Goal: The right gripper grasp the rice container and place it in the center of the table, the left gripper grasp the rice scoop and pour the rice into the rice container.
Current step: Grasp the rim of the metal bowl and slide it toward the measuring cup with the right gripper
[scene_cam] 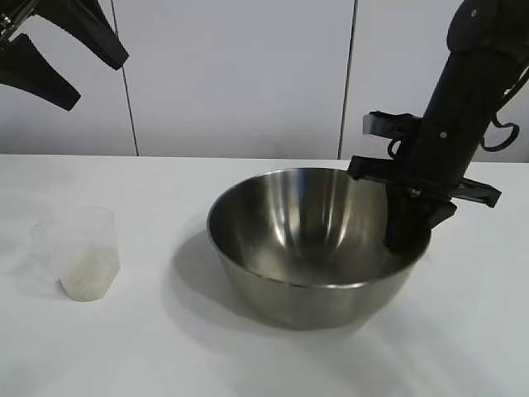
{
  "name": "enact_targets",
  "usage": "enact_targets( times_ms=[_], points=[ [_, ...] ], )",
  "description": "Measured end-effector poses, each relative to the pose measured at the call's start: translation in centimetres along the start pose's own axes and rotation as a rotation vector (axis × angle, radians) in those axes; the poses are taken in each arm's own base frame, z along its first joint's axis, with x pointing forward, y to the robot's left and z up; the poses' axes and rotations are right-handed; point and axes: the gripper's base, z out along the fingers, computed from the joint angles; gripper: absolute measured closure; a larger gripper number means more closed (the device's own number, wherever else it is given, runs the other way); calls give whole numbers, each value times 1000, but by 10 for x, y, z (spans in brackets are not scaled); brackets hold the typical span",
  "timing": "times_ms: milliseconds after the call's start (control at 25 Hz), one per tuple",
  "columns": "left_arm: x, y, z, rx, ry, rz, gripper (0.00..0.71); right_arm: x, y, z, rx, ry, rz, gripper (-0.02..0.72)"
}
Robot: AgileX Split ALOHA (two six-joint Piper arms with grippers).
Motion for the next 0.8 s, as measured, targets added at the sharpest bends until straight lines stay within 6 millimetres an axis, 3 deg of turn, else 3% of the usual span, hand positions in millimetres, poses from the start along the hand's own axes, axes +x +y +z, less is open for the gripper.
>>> enact_targets(
  times_ms=[400, 800],
  points=[
    [-2, 1, 0, -9, -19, 0, 170, 0, 59, 21, -5, -32, -55, 685],
    [-4, 2, 0, -18, -40, 0, 170, -2, 56, 76, 13, 49, 10, 687]
  ],
)
